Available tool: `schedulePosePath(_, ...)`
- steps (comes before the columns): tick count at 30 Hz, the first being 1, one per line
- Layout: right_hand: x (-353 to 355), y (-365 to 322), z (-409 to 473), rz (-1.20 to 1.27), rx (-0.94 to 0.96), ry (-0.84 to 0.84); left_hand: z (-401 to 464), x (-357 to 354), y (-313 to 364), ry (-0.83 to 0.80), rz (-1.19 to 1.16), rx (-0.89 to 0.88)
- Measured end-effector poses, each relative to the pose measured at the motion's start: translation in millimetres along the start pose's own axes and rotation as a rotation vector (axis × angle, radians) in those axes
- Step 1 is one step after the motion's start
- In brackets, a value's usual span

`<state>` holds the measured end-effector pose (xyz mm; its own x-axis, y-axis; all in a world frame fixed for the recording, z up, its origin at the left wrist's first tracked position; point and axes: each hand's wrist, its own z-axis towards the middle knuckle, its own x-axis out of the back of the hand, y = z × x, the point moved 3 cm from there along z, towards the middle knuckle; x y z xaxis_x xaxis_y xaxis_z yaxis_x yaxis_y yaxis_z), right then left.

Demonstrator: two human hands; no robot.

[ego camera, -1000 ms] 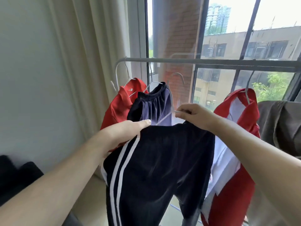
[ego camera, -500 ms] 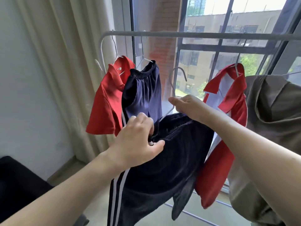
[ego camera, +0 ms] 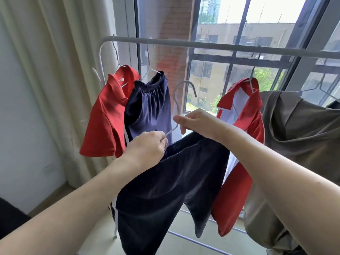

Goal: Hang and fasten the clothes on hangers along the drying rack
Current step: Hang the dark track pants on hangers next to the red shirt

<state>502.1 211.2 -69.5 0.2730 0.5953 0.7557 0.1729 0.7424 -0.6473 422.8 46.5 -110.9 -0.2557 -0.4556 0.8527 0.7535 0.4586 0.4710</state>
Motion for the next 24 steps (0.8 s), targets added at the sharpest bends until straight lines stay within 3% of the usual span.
schedulePosePath(4, 37.1, 44.0, -2.8, 0.003, -0.047, 0.262, 2.9, 7.6, -7.0, 0.163, -0.079, -0.045)
schedulePosePath(8, 37.9, 86.8, -15.1, 0.072, -0.298, 0.130, 2.7, 19.6, -2.4, 0.143, -0.144, -0.044)
schedulePosePath(10, 30.2, 88.3, -16.6, 0.148, -0.328, 0.152, 8.8, 21.6, 8.9, 0.075, -0.172, -0.021)
schedulePosePath(13, 19.9, 81.3, -12.7, 0.233, -0.199, 0.228, 22.9, 17.4, 30.5, -0.005, -0.371, 0.021)
schedulePosePath(18, 32.6, 86.8, -17.6, 0.321, 0.021, 0.391, 40.4, 20.0, 29.6, 0.068, -0.527, 0.142)
schedulePosePath(21, 33.9, 93.8, -24.8, 0.257, 0.100, 0.393, 44.9, 24.3, 18.5, 0.103, -0.585, 0.152)
schedulePosePath(24, 30.5, 91.5, -29.3, 0.040, 0.123, 0.297, 42.5, 27.1, 20.5, 0.145, -0.504, 0.063)
